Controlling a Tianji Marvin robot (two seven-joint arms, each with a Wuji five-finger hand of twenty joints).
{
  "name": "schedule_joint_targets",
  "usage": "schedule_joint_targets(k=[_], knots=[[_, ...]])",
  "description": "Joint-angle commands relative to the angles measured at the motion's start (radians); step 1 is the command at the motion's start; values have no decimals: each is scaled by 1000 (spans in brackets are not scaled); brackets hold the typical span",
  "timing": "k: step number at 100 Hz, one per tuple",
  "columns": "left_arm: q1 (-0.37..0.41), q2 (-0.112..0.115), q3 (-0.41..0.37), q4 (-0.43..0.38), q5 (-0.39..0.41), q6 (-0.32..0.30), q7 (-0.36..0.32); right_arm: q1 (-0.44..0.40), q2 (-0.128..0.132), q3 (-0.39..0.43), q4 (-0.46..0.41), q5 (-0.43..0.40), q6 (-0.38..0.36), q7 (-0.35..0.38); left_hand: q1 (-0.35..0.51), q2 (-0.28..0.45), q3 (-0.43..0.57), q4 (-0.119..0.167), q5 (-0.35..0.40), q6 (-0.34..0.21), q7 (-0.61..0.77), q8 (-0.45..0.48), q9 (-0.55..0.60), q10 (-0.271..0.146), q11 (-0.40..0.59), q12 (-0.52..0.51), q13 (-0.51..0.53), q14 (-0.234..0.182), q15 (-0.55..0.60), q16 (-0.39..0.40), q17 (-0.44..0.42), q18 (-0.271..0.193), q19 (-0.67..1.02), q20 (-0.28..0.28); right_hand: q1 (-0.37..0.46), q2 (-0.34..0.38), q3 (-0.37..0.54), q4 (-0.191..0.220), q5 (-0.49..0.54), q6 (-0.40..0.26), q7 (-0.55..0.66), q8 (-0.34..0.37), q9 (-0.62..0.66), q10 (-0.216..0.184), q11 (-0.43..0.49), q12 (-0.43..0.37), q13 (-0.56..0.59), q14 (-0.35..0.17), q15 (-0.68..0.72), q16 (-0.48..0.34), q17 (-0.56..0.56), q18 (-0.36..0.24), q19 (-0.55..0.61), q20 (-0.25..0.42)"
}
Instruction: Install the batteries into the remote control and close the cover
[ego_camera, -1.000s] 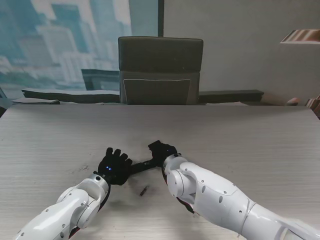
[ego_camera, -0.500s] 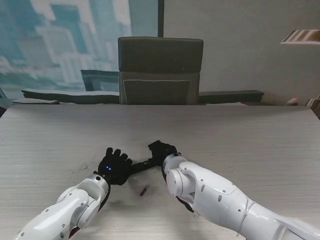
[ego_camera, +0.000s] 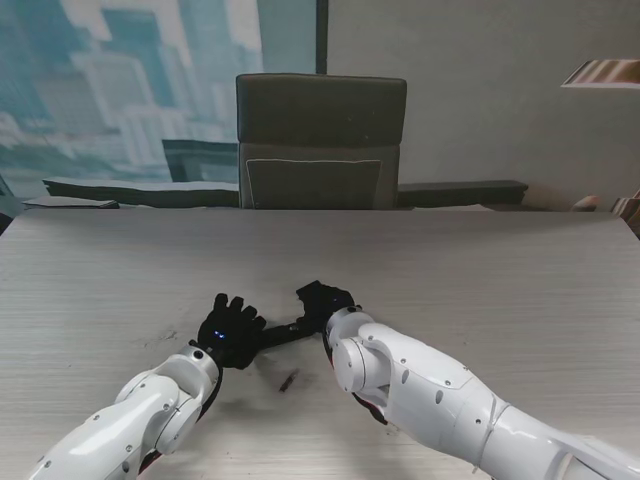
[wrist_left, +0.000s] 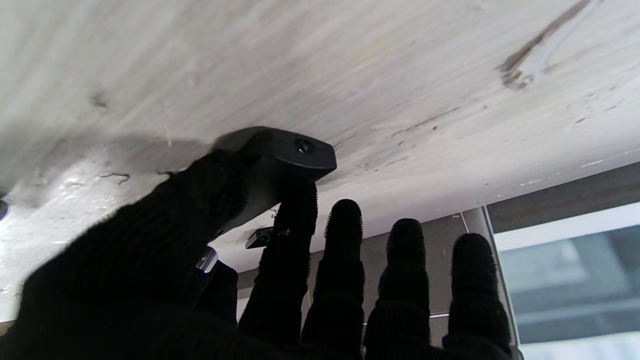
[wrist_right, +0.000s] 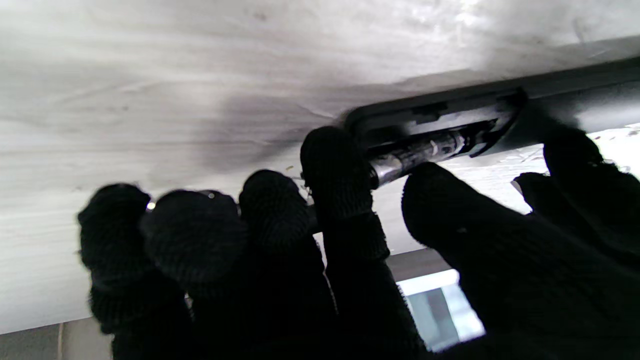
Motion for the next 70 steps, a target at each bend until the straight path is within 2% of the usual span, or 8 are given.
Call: schedule_joint_targets(k=[1, 70], knots=[[3, 2, 10, 13, -2, -4, -27, -8, -2, -3, 0, -1, -2, 15, 61, -9, 13, -6, 78, -121, 80, 15, 11, -8, 10, 3, 9, 12, 4, -2, -1, 10, 5, -21, 32, -30, 36, -23, 21, -18, 22, -18, 47, 56, -1, 6, 36, -10, 25, 13, 20, 33, 54, -8], [-3, 3, 19, 9, -1, -8, -42, 12, -8, -32, 27, -5, -14, 22, 96, -18, -20, -14, 75, -143, 154, 4, 13, -10, 10, 4, 8, 9, 5, -3, -1, 8, 5, -20, 85, -98, 77, -46, 18, 0, 79, -69, 70, 52, 7, 7, 38, -21, 50, 39, 45, 33, 59, -16]])
